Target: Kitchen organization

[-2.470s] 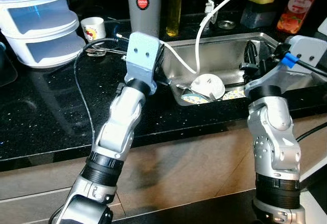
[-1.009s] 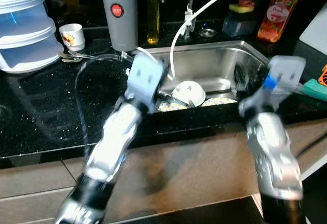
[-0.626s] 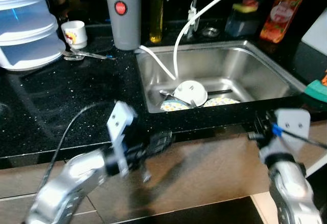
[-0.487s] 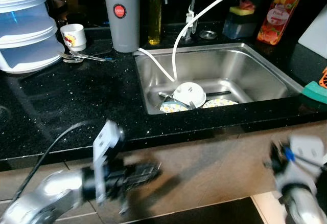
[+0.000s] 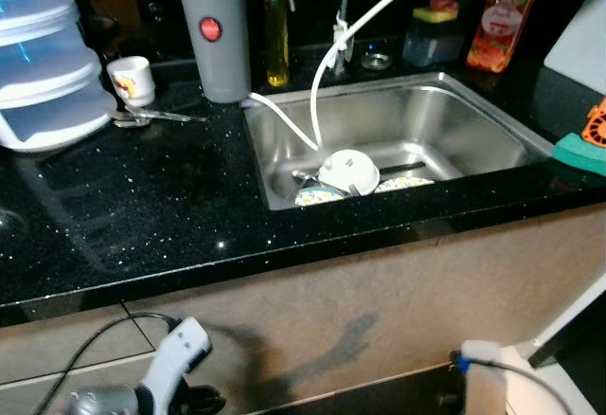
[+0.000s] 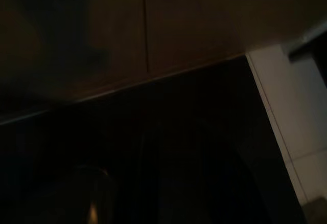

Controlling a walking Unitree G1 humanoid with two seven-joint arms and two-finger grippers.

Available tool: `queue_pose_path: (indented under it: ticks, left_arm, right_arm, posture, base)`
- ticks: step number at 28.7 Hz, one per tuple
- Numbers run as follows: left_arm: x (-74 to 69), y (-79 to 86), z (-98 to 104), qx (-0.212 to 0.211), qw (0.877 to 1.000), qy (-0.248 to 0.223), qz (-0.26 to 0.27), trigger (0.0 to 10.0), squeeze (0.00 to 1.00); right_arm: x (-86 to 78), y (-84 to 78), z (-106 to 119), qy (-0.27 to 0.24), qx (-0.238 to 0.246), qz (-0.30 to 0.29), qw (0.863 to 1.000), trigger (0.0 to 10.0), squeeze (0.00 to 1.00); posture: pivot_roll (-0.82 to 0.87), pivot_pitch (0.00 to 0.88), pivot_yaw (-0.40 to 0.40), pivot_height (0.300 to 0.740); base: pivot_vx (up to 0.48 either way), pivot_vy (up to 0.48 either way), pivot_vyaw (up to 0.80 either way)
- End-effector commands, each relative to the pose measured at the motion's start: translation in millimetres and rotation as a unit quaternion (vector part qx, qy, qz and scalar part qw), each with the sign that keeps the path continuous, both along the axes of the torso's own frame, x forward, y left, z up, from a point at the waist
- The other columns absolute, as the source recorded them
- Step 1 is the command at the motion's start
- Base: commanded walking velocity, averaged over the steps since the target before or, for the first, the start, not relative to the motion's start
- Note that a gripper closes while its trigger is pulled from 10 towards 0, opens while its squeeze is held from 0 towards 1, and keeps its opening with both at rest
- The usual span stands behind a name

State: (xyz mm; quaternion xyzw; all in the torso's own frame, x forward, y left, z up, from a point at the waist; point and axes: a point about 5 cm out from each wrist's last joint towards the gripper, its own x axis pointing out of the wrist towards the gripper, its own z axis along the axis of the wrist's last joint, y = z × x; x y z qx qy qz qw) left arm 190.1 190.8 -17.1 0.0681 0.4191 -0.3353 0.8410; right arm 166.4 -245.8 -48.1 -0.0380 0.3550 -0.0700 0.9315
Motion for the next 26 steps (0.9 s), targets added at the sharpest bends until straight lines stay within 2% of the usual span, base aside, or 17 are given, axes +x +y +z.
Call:
queue_pose_path:
  ticks: [1,4,5,7,9,11,12,16,19,23,26]
  left_arm:
    - [-7.5,8.8,-29,0.093,0.994,0.023,0.058,10.0,0.00]
    - [-10.1,8.9,-45,0.135,0.985,0.035,0.102,10.0,0.00]
    - [-10.1,8.9,-45,0.135,0.985,0.035,0.102,10.0,0.00]
    - [-15.0,5.8,-56,0.161,0.980,0.045,0.112,10.0,0.00]
    - [-22.8,0.9,-65,0.192,0.976,0.054,0.091,10.0,0.00]
    - [-30.6,-2.4,-71,0.229,0.970,0.058,0.047,10.0,0.00]
    - [-30.6,-2.4,-71,0.229,0.970,0.058,0.047,10.0,0.00]
    - [-33.1,-8.3,-77,0.273,0.961,0.033,-0.020,10.0,0.00]
    - [-32.5,-6.3,-78,0.287,0.957,0.026,-0.029,10.0,0.00]
    - [-34.0,-4.0,-79,0.334,0.937,0.001,-0.099,10.0,0.00]
    - [-33.7,-9.8,-80,0.331,0.938,-0.003,-0.099,10.0,0.00]
  right_arm:
    - [-10.1,10.2,-18,0.051,0.013,0.024,0.998,10.0,0.00]
    - [-18.0,16.6,-30,0.097,-0.005,0.063,0.993,10.0,0.00]
    - [-18.0,16.6,-30,0.097,-0.005,0.063,0.993,10.0,0.00]
    - [-26.8,18.7,-39,0.138,-0.006,0.067,0.988,10.0,0.00]
    - [-37.4,21.2,-46,0.183,-0.019,0.084,0.979,10.0,0.00]
    - [-40.6,26.7,-50,0.202,-0.030,0.116,0.972,10.0,0.00]
    - [-40.6,26.7,-50,0.202,-0.030,0.116,0.972,10.0,0.00]
    - [-28.6,36.7,-48,0.179,-0.028,0.145,0.973,10.0,0.00]
    - [-29.4,36.8,-49,0.189,-0.040,0.166,0.967,10.0,0.00]
    - [-47.3,28.5,-54,0.228,-0.065,0.211,0.948,10.0,0.00]
    - [-51.3,27.9,-56,0.235,-0.067,0.211,0.947,10.0,0.00]
  posture:
    - [-0.05,0.000,0.028,0.740]
    - [-0.04,0.000,0.001,0.740]
    - [-0.04,0.000,0.001,0.740]
    - [-0.04,0.000,0.001,0.740]
    - [-0.04,0.000,-0.008,0.740]
    - [-0.04,0.000,-0.017,0.740]
    - [-0.04,0.000,-0.017,0.740]
    - [-0.03,0.000,-0.026,0.740]
    - [-0.03,0.000,-0.026,0.740]
    - [-0.02,0.000,-0.043,0.740]
    - [-0.02,0.000,-0.045,0.740]
  base:
    - [0.000,0.000,0.00]
    - [0.000,0.000,0.00]
    - [0.000,0.000,0.00]
    - [0.000,0.000,0.00]
    - [0.000,0.000,0.00]
    - [0.000,0.000,0.00]
    - [0.000,0.000,0.00]
    - [0.000,0.000,0.00]
    - [0.000,0.000,0.00]
    - [0.000,0.000,0.00]
    - [0.000,0.000,0.00]
